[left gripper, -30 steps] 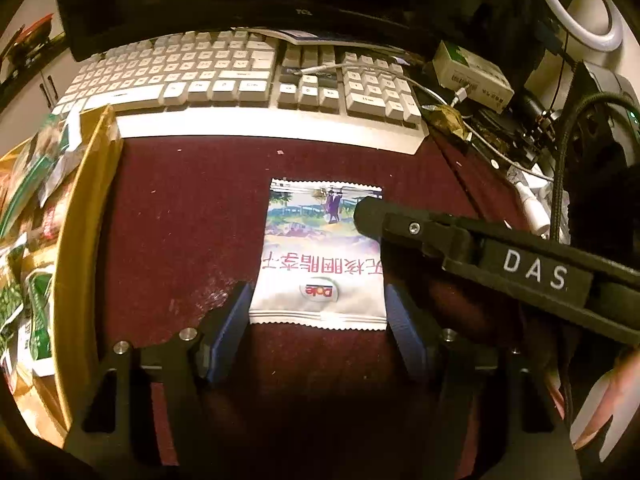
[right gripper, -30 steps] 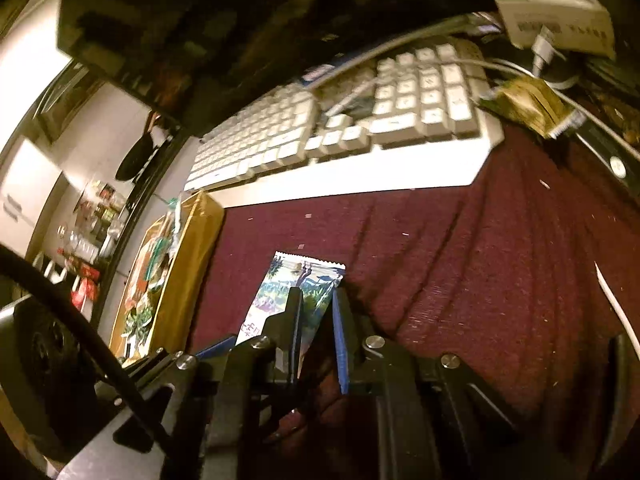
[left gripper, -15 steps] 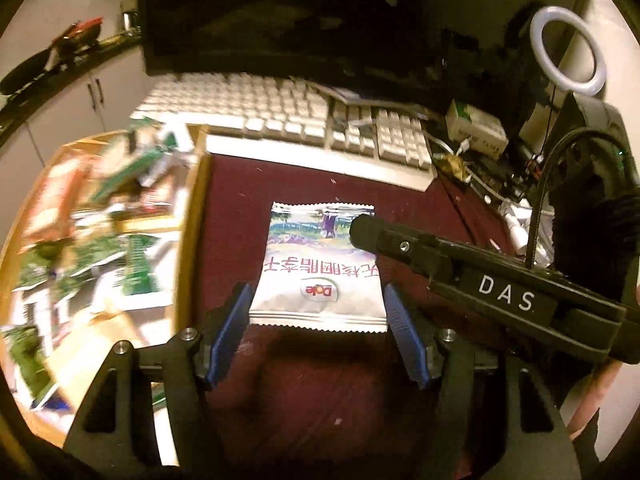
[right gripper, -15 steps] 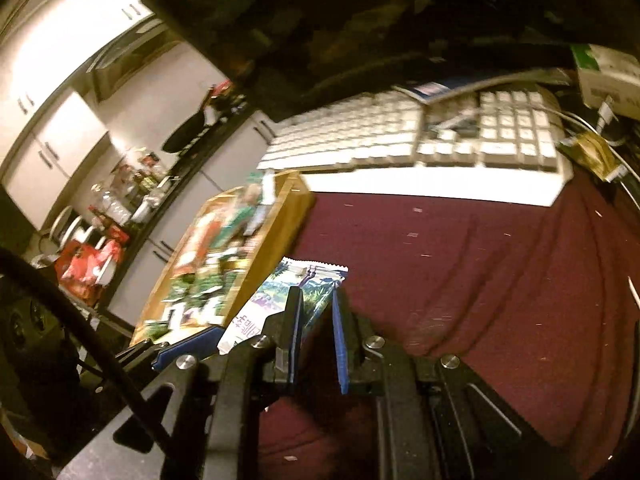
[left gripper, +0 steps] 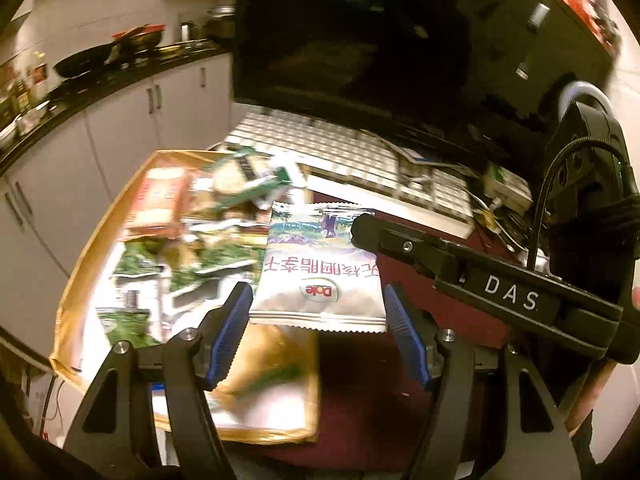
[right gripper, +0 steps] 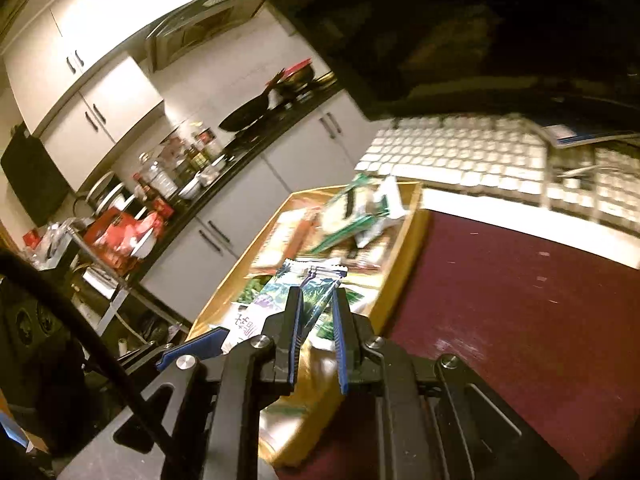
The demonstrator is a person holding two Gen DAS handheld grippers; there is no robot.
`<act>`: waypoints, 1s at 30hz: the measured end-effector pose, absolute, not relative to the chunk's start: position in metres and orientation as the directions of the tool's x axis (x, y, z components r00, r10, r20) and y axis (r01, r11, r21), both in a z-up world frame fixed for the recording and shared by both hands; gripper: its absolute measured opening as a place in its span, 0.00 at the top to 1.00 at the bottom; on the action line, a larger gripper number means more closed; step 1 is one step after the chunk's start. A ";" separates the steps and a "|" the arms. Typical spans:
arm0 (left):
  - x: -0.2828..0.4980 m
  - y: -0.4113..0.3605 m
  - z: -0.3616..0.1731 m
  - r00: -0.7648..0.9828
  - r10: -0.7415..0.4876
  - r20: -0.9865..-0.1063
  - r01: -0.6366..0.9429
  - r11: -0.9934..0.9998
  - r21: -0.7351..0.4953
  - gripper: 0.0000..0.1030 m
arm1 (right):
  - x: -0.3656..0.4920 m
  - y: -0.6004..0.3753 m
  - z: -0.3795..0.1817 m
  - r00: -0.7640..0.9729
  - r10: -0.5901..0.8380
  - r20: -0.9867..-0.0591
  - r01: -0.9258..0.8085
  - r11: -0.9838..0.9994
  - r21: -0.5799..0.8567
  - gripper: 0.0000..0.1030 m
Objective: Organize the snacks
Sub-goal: 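Carry the white sachet over the tray and open the right tool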
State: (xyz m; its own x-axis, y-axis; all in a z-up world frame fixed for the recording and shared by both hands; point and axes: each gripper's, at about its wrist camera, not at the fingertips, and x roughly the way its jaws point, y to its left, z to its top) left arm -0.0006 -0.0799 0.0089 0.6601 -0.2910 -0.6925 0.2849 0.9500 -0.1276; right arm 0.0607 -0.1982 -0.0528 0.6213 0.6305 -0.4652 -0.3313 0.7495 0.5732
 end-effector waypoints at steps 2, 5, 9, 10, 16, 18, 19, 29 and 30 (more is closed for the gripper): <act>0.009 -0.070 0.007 0.657 -0.273 -0.703 0.256 0.958 -0.133 0.33 | 0.072 -0.188 -0.057 0.596 0.647 -0.475 -0.339 0.740 0.581 0.87; 0.025 -0.058 0.001 0.649 -0.252 -0.718 0.220 0.965 -0.140 0.33 | 0.089 -0.173 -0.061 0.573 0.653 -0.496 -0.341 0.740 0.580 0.87; 0.050 -0.052 -0.011 0.617 -0.243 -0.749 0.204 0.968 -0.146 0.33 | 0.106 -0.164 -0.063 0.565 0.641 -0.519 -0.337 0.753 0.565 0.87; 0.056 -0.051 -0.014 0.610 -0.241 -0.755 0.202 0.968 -0.147 0.33 | 0.110 -0.161 -0.065 0.563 0.638 -0.525 -0.342 0.759 0.555 0.87; 0.089 -0.048 -0.035 0.540 -0.259 -0.801 0.189 0.965 -0.184 0.33 | 0.124 -0.163 -0.084 0.561 0.618 -0.550 -0.317 0.775 0.547 0.87; 0.091 -0.052 -0.039 0.540 -0.245 -0.805 0.195 0.967 -0.163 0.33 | 0.124 -0.168 -0.086 0.563 0.625 -0.540 -0.311 0.766 0.562 0.87; 0.092 -0.054 -0.040 0.543 -0.239 -0.805 0.199 0.968 -0.153 0.33 | 0.124 -0.169 -0.087 0.565 0.626 -0.537 -0.308 0.764 0.567 0.87; 0.091 -0.051 -0.036 0.539 -0.220 -0.813 0.200 0.971 -0.130 0.23 | 0.111 -0.183 -0.079 0.611 0.615 -0.499 -0.278 0.757 0.592 0.58; 0.087 -0.050 -0.033 0.546 -0.219 -0.809 0.197 0.972 -0.130 0.23 | 0.110 -0.186 -0.077 0.620 0.605 -0.499 -0.266 0.761 0.592 0.53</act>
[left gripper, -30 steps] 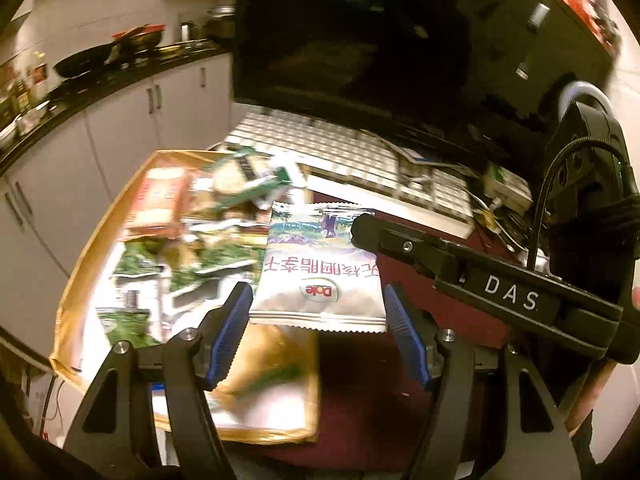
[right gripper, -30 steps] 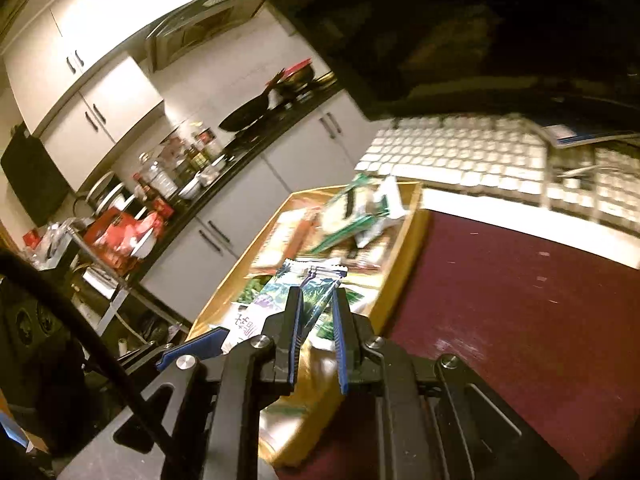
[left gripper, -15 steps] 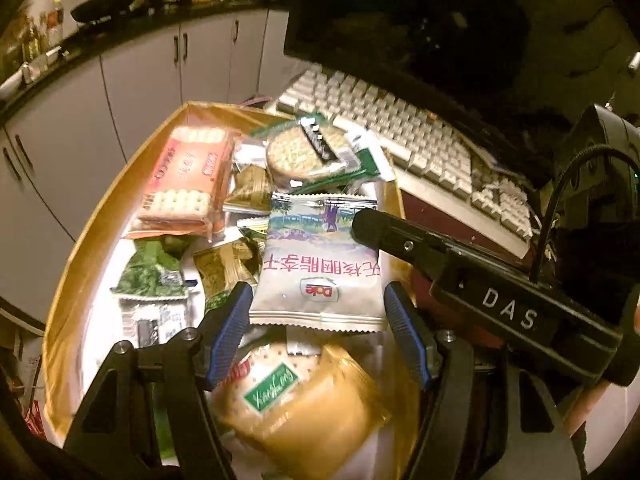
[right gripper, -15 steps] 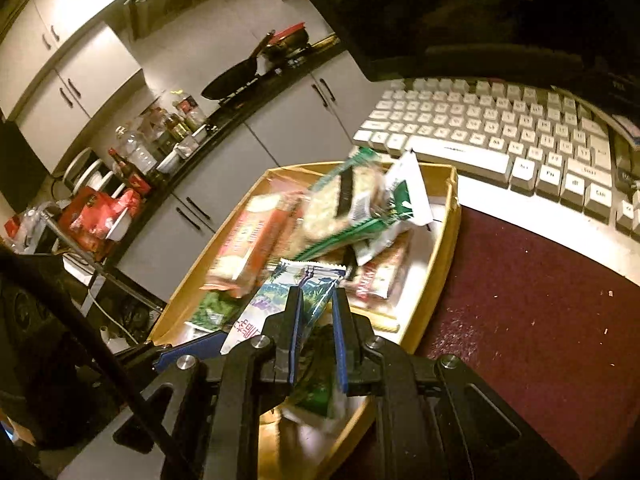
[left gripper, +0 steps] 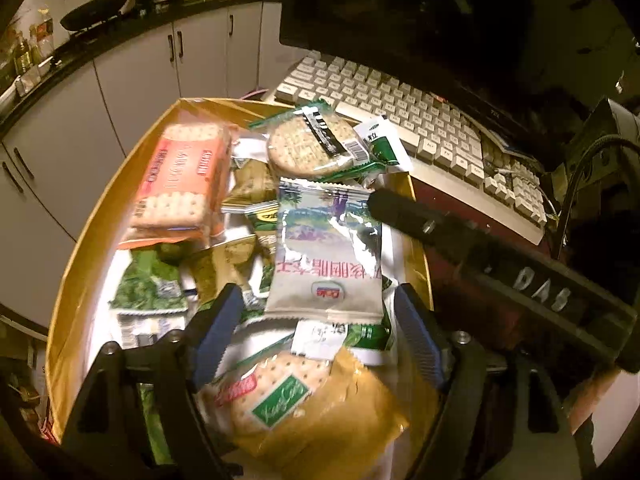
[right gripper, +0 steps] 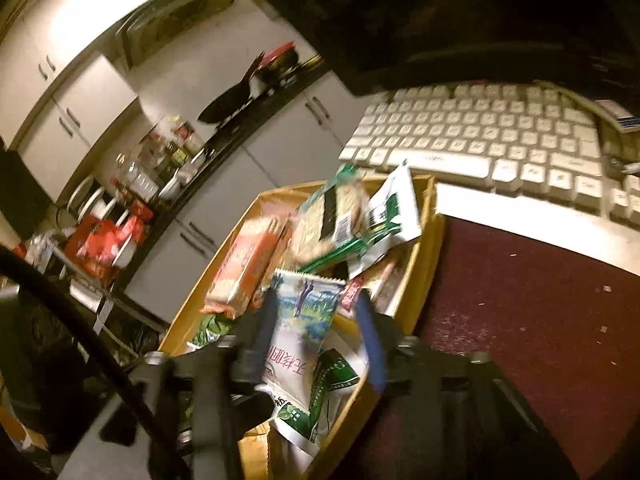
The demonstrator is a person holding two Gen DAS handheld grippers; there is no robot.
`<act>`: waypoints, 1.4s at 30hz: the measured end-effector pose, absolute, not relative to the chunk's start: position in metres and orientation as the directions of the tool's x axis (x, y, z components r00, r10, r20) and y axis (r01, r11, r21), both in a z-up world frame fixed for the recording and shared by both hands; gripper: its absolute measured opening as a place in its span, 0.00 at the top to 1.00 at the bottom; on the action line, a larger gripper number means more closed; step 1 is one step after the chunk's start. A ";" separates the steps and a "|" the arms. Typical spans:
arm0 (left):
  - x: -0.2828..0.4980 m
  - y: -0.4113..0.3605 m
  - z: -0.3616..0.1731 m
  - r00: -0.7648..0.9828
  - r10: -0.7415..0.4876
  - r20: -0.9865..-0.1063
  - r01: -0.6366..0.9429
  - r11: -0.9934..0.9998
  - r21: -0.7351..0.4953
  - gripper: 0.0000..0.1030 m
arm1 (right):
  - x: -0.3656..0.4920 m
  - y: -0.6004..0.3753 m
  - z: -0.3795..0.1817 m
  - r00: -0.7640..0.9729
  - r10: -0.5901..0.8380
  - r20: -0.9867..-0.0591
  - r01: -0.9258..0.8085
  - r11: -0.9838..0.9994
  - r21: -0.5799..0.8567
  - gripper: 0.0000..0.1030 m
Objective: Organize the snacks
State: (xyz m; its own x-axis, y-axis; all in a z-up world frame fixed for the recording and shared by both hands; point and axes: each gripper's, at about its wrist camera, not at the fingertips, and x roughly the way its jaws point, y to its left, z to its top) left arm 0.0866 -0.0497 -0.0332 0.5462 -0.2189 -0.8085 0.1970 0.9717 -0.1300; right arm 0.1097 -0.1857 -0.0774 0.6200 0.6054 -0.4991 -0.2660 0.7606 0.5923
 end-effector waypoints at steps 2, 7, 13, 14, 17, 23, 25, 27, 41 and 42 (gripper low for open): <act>0.076 -0.045 -0.026 0.565 -0.225 -0.794 0.191 0.972 -0.140 0.20 | 0.105 -0.189 -0.073 0.629 0.589 -0.507 -0.241 0.768 0.594 0.52; 0.037 -0.033 -0.009 0.658 -0.193 -0.728 0.152 0.981 -0.123 0.17 | 0.069 -0.188 -0.060 0.646 0.576 -0.500 -0.253 0.780 0.572 0.46; 0.006 -0.015 -0.001 0.737 -0.108 -0.667 0.067 0.994 -0.088 0.16 | 0.016 -0.184 -0.065 0.666 0.542 -0.512 -0.235 0.804 0.546 0.33; 0.002 -0.013 0.000 0.752 -0.080 -0.655 0.041 0.996 -0.074 0.15 | 0.010 -0.182 -0.066 0.662 0.541 -0.519 -0.234 0.807 0.543 0.32; -0.005 -0.011 0.004 0.772 -0.017 -0.636 -0.003 1.000 -0.031 0.15 | -0.003 -0.178 -0.067 0.655 0.529 -0.539 -0.236 0.821 0.519 0.32; -0.020 -0.008 0.010 0.767 0.034 -0.640 -0.022 0.999 0.026 0.13 | -0.013 -0.170 -0.053 0.690 0.435 -0.578 -0.197 0.882 0.428 0.32; -0.023 -0.005 0.011 0.763 0.042 -0.645 -0.034 0.999 0.024 0.13 | -0.014 -0.169 -0.052 0.693 0.424 -0.583 -0.195 0.889 0.415 0.32; -0.028 -0.002 0.012 0.760 0.052 -0.648 -0.050 0.999 0.021 0.13 | -0.018 -0.165 -0.050 0.694 0.425 -0.581 -0.210 0.892 0.400 0.32; -0.043 0.001 0.014 0.769 0.114 -0.629 -0.069 0.993 0.095 0.12 | -0.032 -0.148 -0.044 0.704 0.362 -0.611 -0.189 0.925 0.330 0.32; -0.042 0.001 0.013 0.767 0.108 -0.633 -0.063 0.994 0.093 0.12 | -0.032 -0.148 -0.044 0.703 0.359 -0.613 -0.185 0.926 0.330 0.32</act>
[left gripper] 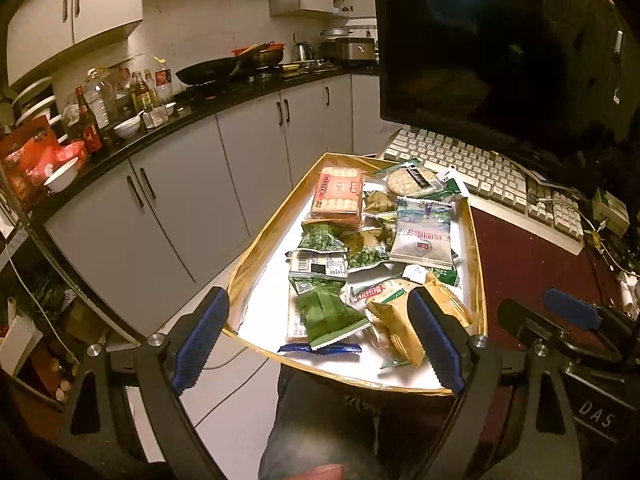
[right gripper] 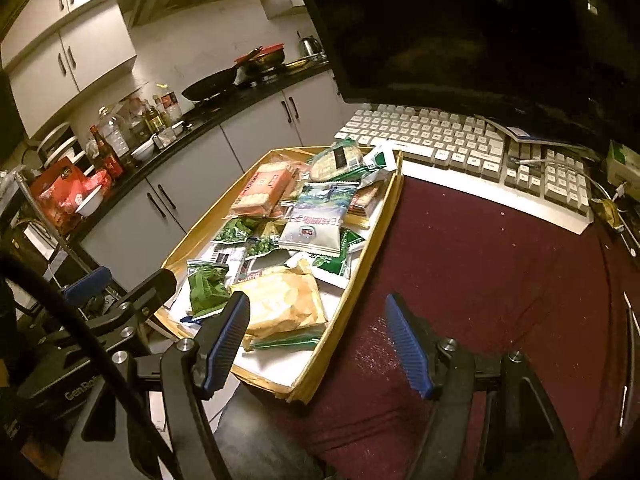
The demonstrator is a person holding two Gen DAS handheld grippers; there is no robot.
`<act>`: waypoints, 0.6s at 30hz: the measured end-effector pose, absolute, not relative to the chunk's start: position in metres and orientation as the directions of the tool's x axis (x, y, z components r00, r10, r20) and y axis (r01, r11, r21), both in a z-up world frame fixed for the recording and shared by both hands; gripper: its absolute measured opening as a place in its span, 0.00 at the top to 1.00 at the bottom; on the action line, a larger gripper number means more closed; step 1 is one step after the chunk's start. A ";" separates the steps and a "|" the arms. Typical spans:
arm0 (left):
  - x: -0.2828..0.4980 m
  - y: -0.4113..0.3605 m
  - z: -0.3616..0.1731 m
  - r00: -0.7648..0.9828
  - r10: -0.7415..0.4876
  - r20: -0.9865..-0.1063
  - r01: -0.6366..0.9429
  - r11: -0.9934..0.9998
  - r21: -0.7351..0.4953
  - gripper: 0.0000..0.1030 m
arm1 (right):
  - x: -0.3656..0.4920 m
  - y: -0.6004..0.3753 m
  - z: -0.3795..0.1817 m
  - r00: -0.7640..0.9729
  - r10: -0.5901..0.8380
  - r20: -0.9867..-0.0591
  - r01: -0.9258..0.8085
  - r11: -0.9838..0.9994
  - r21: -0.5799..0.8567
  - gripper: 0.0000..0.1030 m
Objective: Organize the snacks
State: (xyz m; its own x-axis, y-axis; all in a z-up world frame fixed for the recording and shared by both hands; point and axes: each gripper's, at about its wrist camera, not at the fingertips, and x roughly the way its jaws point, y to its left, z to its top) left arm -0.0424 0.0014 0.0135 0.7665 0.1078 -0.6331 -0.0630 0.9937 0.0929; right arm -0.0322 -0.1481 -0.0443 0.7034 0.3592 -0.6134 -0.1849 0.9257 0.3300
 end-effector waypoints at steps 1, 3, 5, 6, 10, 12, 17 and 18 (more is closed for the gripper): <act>-0.042 0.002 0.013 0.764 0.103 -0.637 -0.059 0.994 0.090 0.12 | -0.033 -0.148 -0.045 0.703 0.357 -0.616 -0.182 0.927 0.329 0.32; -0.043 0.000 0.012 0.763 0.110 -0.636 -0.061 0.993 0.099 0.12 | -0.033 -0.148 -0.046 0.701 0.350 -0.621 -0.174 0.929 0.327 0.32; -0.044 0.000 0.012 0.763 0.117 -0.635 -0.062 0.992 0.108 0.12 | -0.033 -0.147 -0.047 0.699 0.349 -0.624 -0.172 0.929 0.326 0.32; -0.044 0.000 0.012 0.763 0.117 -0.636 -0.061 0.992 0.110 0.12 | -0.034 -0.147 -0.047 0.699 0.347 -0.625 -0.171 0.930 0.325 0.32; -0.045 0.001 0.010 0.761 0.125 -0.637 -0.067 0.991 0.114 0.12 | -0.033 -0.147 -0.049 0.694 0.353 -0.628 -0.172 0.928 0.331 0.32; -0.045 0.002 0.010 0.759 0.132 -0.637 -0.071 0.990 0.121 0.12 | -0.032 -0.144 -0.050 0.690 0.351 -0.632 -0.171 0.929 0.330 0.32; -0.044 0.005 0.007 0.755 0.139 -0.641 -0.075 0.989 0.126 0.12 | -0.032 -0.138 -0.051 0.686 0.352 -0.637 -0.180 0.930 0.320 0.32; -0.044 0.006 0.007 0.755 0.140 -0.641 -0.075 0.989 0.127 0.12 | -0.031 -0.137 -0.051 0.684 0.352 -0.639 -0.180 0.930 0.320 0.32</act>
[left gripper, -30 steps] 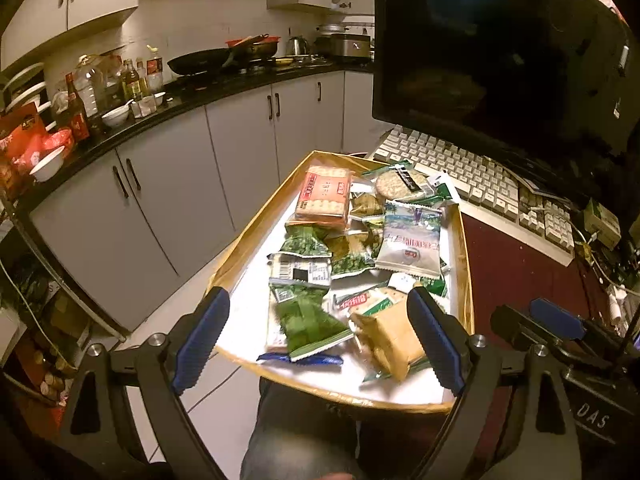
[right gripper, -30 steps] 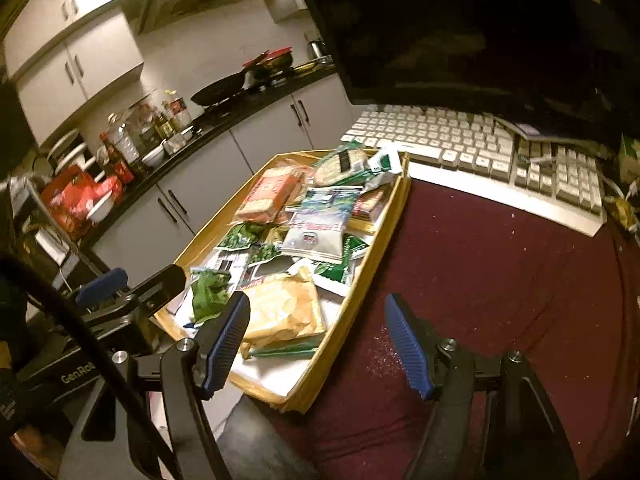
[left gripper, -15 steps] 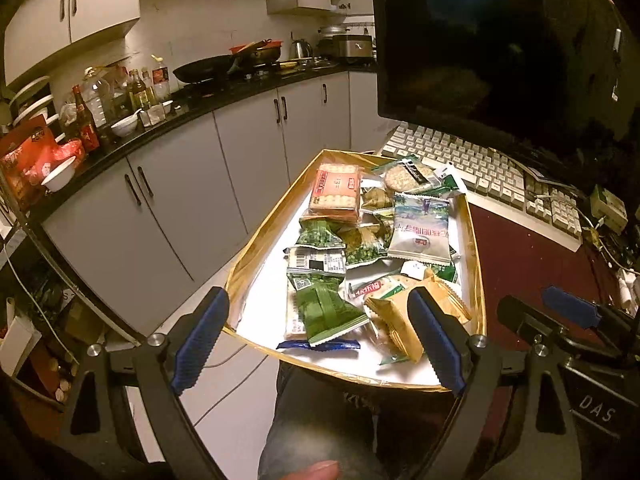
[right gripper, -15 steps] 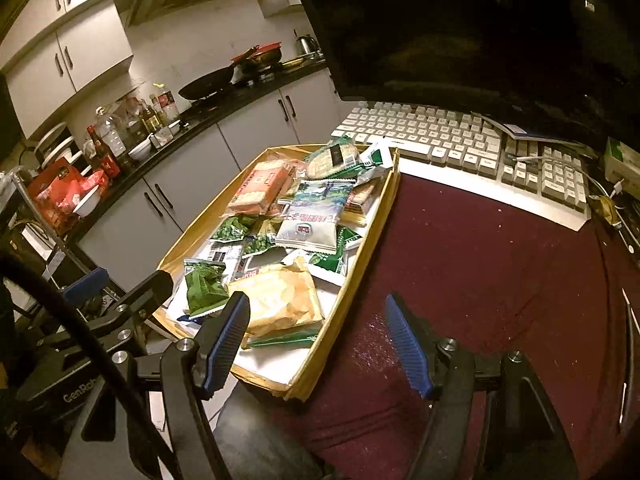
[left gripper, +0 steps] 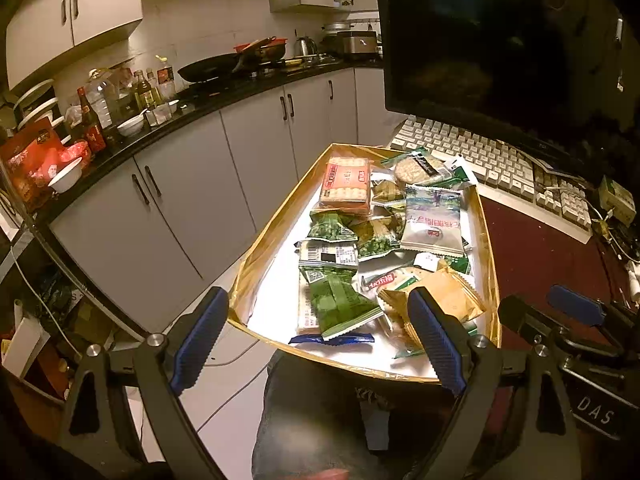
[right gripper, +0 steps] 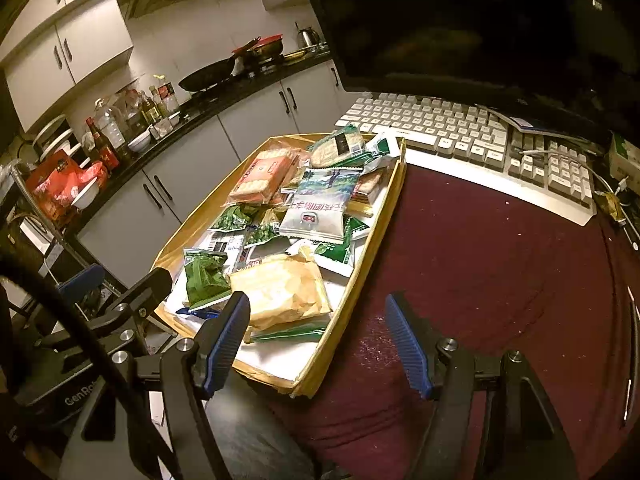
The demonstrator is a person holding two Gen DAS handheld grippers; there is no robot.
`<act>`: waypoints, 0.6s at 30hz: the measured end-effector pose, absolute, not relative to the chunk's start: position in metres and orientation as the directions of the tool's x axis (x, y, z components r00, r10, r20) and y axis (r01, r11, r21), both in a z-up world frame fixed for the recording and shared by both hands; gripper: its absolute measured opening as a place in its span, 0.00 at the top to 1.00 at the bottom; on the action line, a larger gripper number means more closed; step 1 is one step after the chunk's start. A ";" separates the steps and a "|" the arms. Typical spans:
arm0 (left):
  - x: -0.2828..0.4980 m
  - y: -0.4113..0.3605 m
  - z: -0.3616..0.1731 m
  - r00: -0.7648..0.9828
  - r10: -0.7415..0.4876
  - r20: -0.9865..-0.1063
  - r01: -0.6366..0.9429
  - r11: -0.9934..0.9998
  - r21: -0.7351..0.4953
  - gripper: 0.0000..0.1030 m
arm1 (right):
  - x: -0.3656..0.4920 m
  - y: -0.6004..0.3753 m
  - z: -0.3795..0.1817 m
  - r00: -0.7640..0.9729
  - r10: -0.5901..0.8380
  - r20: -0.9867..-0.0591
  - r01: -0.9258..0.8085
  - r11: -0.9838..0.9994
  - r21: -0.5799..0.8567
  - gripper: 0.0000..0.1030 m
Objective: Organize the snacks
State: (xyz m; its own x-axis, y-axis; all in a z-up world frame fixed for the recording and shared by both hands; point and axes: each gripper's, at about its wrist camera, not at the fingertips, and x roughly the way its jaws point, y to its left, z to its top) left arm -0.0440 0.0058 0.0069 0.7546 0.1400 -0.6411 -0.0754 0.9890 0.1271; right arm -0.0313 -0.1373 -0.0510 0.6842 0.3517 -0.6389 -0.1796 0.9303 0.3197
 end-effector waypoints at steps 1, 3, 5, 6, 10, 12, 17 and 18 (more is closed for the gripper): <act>-0.044 0.006 0.006 0.753 0.141 -0.642 -0.077 0.989 0.128 0.12 | -0.031 -0.137 -0.052 0.682 0.350 -0.641 -0.177 0.931 0.320 0.32; -0.043 0.007 0.006 0.751 0.142 -0.645 -0.076 0.989 0.129 0.12 | -0.030 -0.136 -0.053 0.680 0.348 -0.645 -0.174 0.932 0.319 0.32; -0.042 0.008 0.005 0.749 0.140 -0.648 -0.075 0.989 0.126 0.12 | -0.030 -0.136 -0.054 0.678 0.348 -0.648 -0.172 0.932 0.320 0.32; -0.042 0.008 0.005 0.747 0.139 -0.650 -0.075 0.989 0.125 0.12 | -0.029 -0.136 -0.054 0.677 0.348 -0.649 -0.170 0.932 0.321 0.32; -0.041 0.008 0.005 0.747 0.139 -0.650 -0.073 0.989 0.128 0.12 | -0.028 -0.137 -0.053 0.677 0.348 -0.648 -0.167 0.931 0.326 0.32; -0.041 0.008 0.005 0.747 0.140 -0.650 -0.074 0.989 0.127 0.12 | -0.029 -0.137 -0.052 0.679 0.349 -0.646 -0.168 0.930 0.327 0.32; -0.041 0.009 0.005 0.750 0.141 -0.647 -0.073 0.989 0.131 0.12 | -0.029 -0.136 -0.052 0.679 0.349 -0.646 -0.167 0.930 0.327 0.32; -0.041 0.010 0.005 0.750 0.141 -0.647 -0.072 0.989 0.131 0.12 | -0.029 -0.136 -0.052 0.680 0.348 -0.645 -0.166 0.930 0.327 0.32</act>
